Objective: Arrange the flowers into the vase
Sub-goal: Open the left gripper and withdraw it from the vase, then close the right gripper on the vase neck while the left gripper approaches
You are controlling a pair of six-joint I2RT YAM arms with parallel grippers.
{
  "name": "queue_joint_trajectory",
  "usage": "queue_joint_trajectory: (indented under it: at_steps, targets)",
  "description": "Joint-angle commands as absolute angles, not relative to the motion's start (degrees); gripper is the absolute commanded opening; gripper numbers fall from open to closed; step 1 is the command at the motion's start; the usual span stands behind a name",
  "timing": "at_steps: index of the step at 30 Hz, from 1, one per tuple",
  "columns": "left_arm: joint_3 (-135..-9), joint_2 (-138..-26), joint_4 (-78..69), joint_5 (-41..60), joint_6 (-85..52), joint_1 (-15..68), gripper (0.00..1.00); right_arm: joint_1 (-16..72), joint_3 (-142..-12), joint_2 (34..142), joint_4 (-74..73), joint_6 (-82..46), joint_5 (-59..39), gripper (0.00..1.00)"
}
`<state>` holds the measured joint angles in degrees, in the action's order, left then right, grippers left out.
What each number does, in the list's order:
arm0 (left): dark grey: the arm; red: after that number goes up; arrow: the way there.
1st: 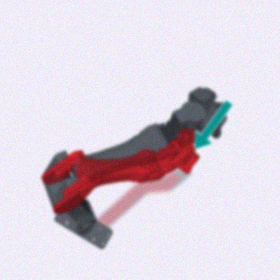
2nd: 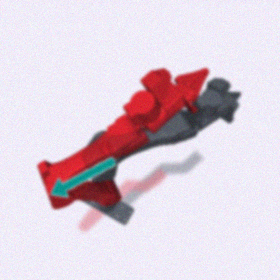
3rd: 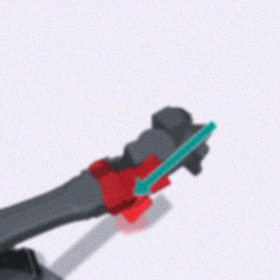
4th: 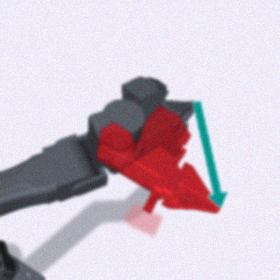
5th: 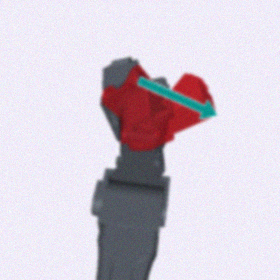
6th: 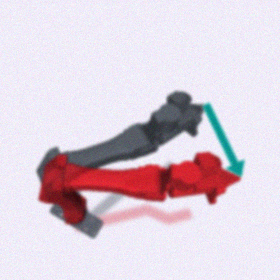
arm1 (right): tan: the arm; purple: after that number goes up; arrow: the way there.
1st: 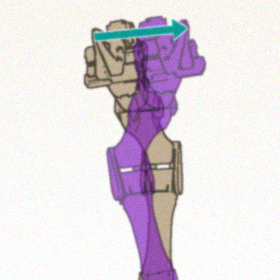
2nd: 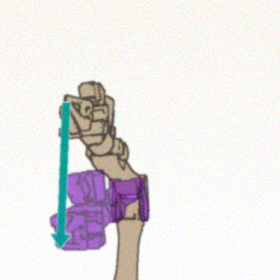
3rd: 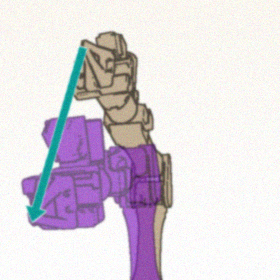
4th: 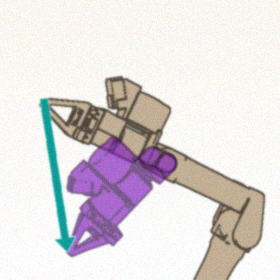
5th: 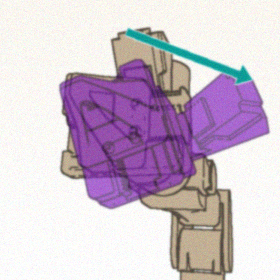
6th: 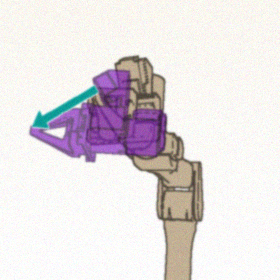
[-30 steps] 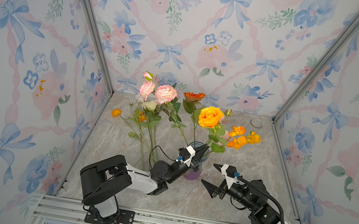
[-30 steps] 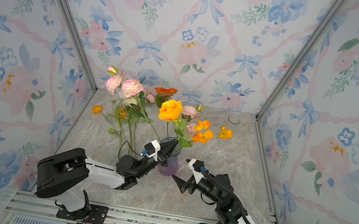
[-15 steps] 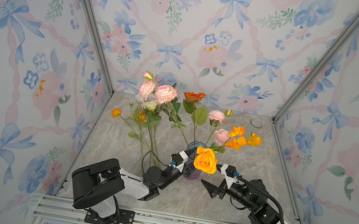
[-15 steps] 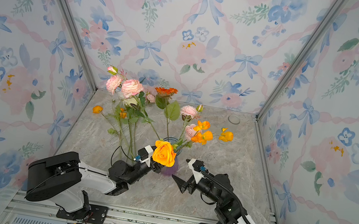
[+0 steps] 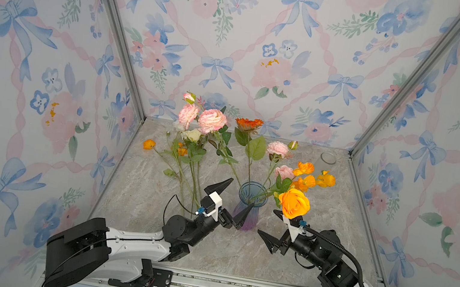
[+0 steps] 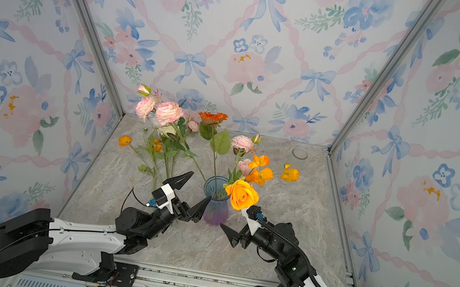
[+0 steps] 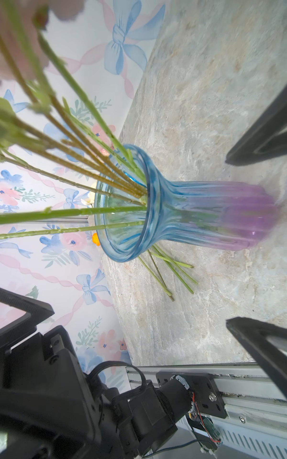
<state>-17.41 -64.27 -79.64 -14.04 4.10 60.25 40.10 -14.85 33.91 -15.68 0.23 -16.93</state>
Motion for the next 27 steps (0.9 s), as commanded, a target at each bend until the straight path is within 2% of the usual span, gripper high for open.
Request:
queue_joint_trajectory:
  at_steps: [1, 5, 10, 16, 19, 23, 27]
  targets:
    - [-15.01, -58.36, -71.38, -17.8, 4.72, 60.53, 0.98, 39.46, -13.84, 33.22, -16.08, 0.53, -15.91, 0.97]
    - [-14.87, -49.07, -59.8, -20.26, 3.39, 60.47, 0.98, 39.45, -13.75, 33.14, -15.82, 0.92, -15.64, 0.97]
    - [-19.79, -37.05, -35.39, -27.44, -0.64, 60.44, 0.98, 39.38, -13.02, 31.46, -15.39, 1.31, -15.08, 0.97]
    - [-27.46, -30.31, -14.08, -25.34, -1.85, 60.35, 0.98, 39.38, -12.57, 29.71, -14.75, 1.26, -13.01, 0.97]
    - [-34.7, -32.57, -5.88, -17.41, 5.07, 59.99, 0.98, 39.46, -12.69, 30.18, -16.9, -1.31, -12.05, 0.97]
    - [-43.84, -39.8, 3.74, 0.41, 18.79, 59.6, 0.98, 42.58, -11.46, 31.82, -23.0, -3.28, -8.11, 0.97]
    - [-43.32, -44.76, 5.66, 10.88, 24.25, 57.6, 0.98, 47.38, -11.42, 35.24, -27.43, 0.37, -0.39, 0.97]
